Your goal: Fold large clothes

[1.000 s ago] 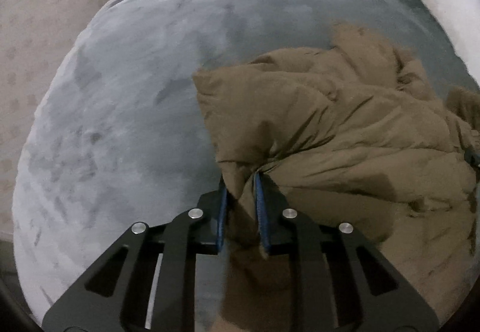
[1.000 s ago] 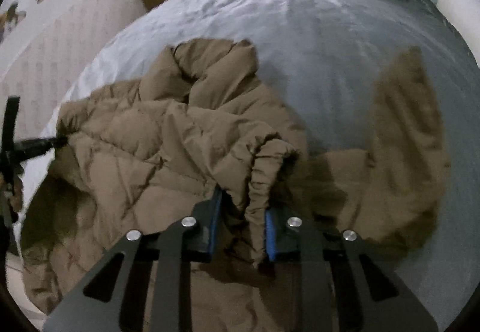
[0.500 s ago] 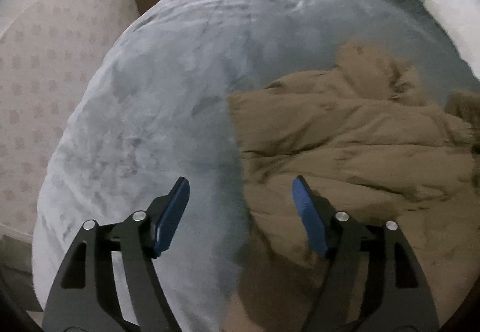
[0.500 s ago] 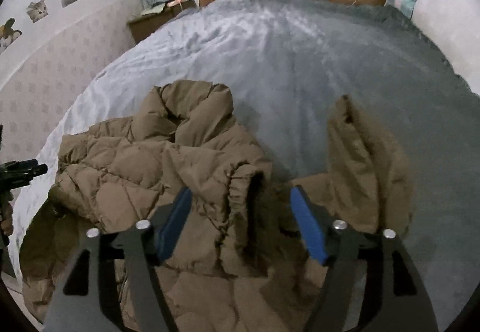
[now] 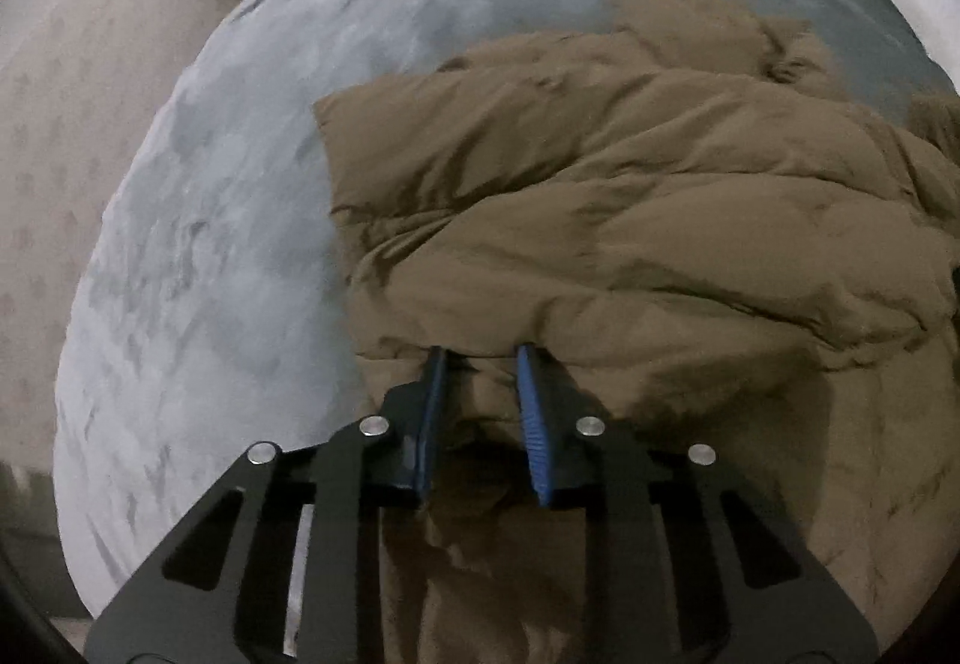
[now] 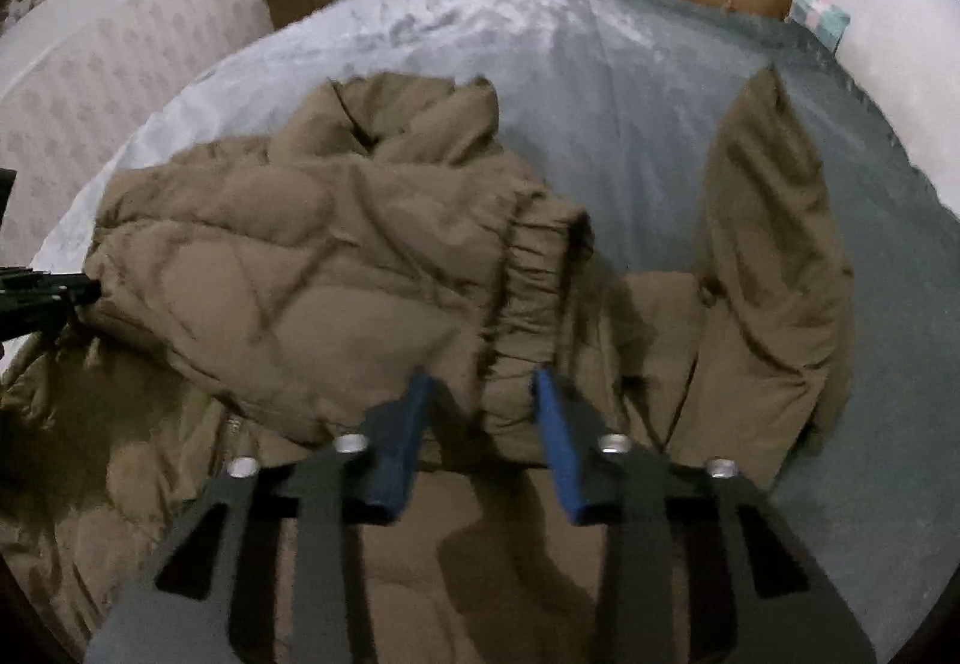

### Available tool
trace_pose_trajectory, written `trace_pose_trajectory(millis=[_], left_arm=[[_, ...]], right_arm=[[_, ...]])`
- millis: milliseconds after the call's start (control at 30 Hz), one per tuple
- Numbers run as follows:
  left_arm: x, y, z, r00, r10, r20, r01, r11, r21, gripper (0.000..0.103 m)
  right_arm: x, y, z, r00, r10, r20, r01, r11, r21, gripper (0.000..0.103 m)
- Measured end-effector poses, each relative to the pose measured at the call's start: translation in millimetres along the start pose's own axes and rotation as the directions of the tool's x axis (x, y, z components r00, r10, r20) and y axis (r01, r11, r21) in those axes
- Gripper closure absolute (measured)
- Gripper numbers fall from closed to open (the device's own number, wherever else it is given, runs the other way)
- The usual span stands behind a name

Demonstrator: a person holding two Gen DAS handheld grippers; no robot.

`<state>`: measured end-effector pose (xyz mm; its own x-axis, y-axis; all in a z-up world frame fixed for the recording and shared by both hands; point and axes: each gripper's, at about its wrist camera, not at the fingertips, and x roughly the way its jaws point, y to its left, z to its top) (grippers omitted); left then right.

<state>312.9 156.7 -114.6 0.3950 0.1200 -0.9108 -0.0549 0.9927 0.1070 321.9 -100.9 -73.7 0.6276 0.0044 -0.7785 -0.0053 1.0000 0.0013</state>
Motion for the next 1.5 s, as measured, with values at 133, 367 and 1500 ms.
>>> trace_pose_trajectory(millis=[133, 367, 1500], left_arm=[[10.3, 11.1, -6.5, 1.000, 0.016, -0.024, -0.016, 1.000, 0.002, 0.080], [20.7, 13.2, -8.4, 1.000, -0.006, -0.029, 0.006, 1.000, -0.006, 0.078], [-33.2, 3.3, 11.2, 0.992, 0.052, 0.115, -0.050, 0.999, -0.018, 0.014]], right_arm=[[16.3, 2.1, -4.9, 0.999, -0.001, -0.053, 0.001, 1.000, -0.006, 0.074], [33.4, 4.2, -7.2, 0.995, -0.015, -0.096, 0.013, 1.000, -0.021, 0.074], [16.9, 30.9, 44.5, 0.999, -0.024, 0.025, 0.026, 0.997, -0.070, 0.043]])
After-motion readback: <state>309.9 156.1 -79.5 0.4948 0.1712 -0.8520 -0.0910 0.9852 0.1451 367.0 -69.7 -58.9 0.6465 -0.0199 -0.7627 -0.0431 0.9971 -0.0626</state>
